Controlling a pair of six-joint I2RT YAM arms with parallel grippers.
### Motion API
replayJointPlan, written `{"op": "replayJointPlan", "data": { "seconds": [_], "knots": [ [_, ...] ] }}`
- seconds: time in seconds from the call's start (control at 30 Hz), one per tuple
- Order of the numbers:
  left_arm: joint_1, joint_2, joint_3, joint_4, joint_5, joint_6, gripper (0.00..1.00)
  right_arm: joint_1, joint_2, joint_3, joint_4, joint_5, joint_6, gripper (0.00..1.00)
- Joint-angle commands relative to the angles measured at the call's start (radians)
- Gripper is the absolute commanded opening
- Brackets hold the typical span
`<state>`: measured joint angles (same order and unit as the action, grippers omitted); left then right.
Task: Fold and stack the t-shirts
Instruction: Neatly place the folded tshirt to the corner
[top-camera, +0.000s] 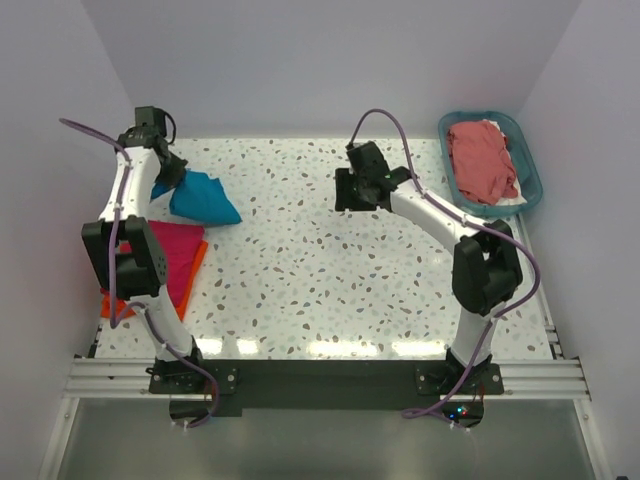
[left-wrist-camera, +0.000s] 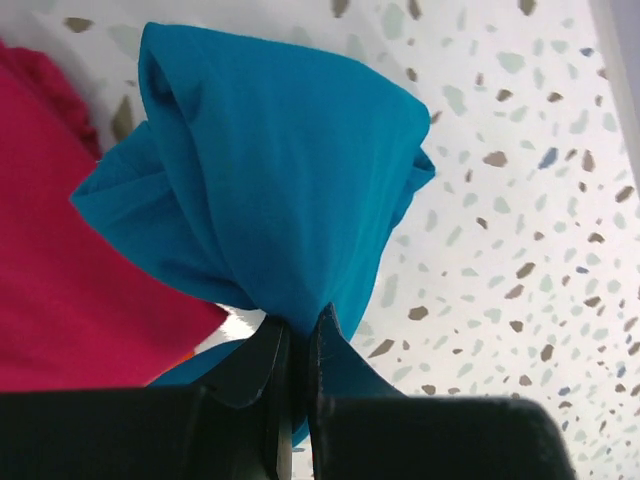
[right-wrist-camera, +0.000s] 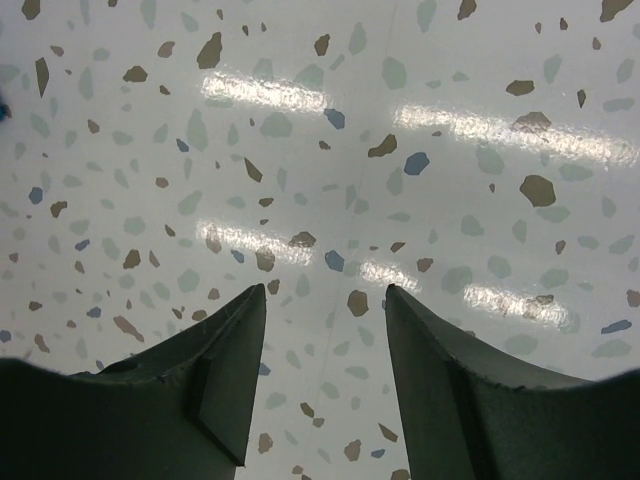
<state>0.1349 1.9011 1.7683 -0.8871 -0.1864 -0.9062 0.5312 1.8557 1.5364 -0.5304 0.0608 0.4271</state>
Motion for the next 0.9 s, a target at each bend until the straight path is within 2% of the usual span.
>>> {"op": "replayJointPlan", "data": {
  "seconds": [0.0, 0.37, 0.87],
  "knots": [
    [0.040, -0.066, 0.042, -0.101, -0.051, -0.011, 0.00, 0.013, -0.062, 0.004, 0.012, 0.002, 0.007, 0.54],
    [0.133, -0.172, 0.011, -0.127, -0.068, 0.016, 0.00, 0.041, -0.075, 0.007, 0.006, 0.002, 0.009, 0.54],
    [0.172, -0.277, -0.056, -0.116, -0.067, 0.044, 0.00, 0.064, -0.113, -0.001, -0.014, 0.022, 0.004, 0.52]
  ]
}}
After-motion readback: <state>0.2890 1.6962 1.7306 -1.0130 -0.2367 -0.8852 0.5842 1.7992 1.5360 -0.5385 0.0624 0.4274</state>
